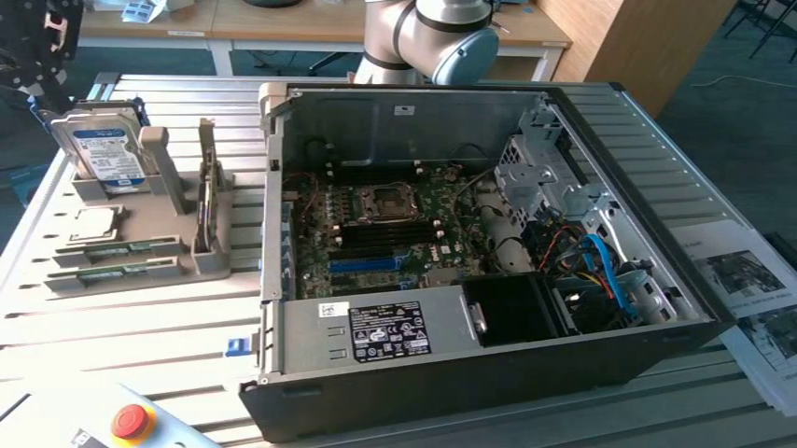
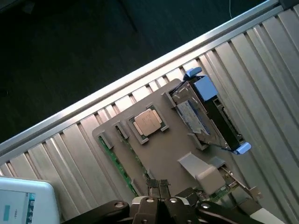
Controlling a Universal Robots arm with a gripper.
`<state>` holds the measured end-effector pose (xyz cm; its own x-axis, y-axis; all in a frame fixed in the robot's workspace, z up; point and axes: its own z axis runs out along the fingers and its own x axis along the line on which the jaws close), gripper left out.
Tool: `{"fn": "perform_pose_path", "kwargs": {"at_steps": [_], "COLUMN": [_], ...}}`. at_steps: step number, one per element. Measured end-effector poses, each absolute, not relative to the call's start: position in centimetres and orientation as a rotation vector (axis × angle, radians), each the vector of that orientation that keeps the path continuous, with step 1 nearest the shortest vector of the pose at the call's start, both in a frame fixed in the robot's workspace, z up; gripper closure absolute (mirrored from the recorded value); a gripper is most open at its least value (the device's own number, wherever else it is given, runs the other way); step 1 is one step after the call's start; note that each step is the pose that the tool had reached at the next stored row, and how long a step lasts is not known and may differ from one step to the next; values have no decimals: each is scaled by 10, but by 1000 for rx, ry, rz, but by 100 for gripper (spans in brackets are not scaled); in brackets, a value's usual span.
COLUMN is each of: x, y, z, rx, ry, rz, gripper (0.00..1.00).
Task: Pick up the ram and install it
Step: 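Pick up the ram and move it above insertion slot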
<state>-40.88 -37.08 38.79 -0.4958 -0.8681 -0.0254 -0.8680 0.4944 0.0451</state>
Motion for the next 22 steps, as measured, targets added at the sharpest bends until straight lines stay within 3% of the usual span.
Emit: {"fn": "perform_pose_path", "kwargs": {"at_steps": [22], "x": [-409], "y": [-371], "z": [386], "rx": [2079], "ry": [-2340], "rz": [-79], "gripper": [90]}}
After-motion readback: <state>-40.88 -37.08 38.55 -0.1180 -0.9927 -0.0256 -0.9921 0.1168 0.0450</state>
